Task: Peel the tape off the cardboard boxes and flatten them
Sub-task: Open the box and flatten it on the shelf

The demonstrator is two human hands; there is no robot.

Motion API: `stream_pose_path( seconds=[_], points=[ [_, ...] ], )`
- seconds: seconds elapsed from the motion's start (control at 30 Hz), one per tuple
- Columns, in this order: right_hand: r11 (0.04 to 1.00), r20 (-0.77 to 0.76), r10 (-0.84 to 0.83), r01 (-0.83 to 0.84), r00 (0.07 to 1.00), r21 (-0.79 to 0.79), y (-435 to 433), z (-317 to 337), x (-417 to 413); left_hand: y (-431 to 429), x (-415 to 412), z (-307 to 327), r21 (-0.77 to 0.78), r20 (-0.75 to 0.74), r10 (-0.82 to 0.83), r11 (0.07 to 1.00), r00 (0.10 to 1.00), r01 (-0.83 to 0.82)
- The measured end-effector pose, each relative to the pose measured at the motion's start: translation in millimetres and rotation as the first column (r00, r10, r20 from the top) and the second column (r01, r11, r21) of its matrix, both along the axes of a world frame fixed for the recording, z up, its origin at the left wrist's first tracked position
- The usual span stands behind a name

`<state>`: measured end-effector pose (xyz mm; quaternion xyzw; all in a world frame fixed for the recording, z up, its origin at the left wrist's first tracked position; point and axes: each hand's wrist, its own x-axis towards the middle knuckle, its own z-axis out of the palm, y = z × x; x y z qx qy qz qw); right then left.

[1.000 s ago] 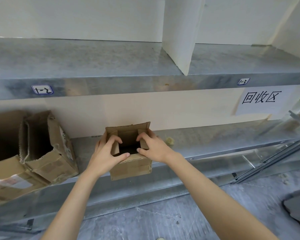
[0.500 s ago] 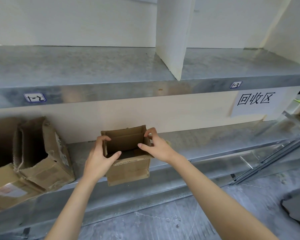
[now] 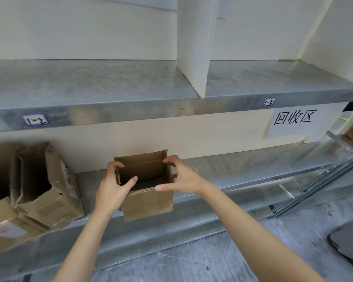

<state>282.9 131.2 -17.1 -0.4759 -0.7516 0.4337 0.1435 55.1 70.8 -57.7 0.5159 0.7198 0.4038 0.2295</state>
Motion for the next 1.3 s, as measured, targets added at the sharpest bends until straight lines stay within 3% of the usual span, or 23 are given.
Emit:
stream_pose_path(
  seconds=[0.2,0.43,0.57,0.7,0.83,0.97,1.3],
  points=[
    [0.994,0.084,0.012,-0.021,0.996,0.104,0.2,-5.8,-0.4,-1.3,0.6,3.4,0.030,0.121,-0.001,1.000,0.993,-0.002],
    [0.984,0.062,-0.017,0.005,0.998,0.180,1.9,-10.4,3.3,-7.2,-13.3,10.9,0.016,0.243,-0.110,0.994,0.964,0.110],
    [0.964,0.135,-0.015,-0.022,0.991,0.265,5.5,-11.1,5.0,-6.8,-25.8,9.6,-0.029,0.200,-0.181,0.981,0.963,0.191],
    [0.948,0.074,-0.087,0.060,0.993,0.311,5.8,-8.2,8.7,-5.4,-37.9,9.7,-0.024,0.194,-0.250,0.966,0.949,0.259],
    [0.918,0.046,-0.166,0.138,0.985,0.372,7.8,1.8,10.1,-2.9,-41.7,11.6,0.009,0.091,-0.297,0.955,0.951,0.298],
    [0.877,0.048,-0.205,0.162,0.978,0.452,7.7,8.4,8.0,-0.1,-39.1,12.3,0.080,0.045,-0.257,0.964,0.965,0.253],
    [0.921,-0.179,-0.139,0.194,0.974,0.339,17.8,7.9,15.1,2.4,-26.8,22.4,0.125,0.091,-0.046,0.992,0.995,0.035]
  ],
)
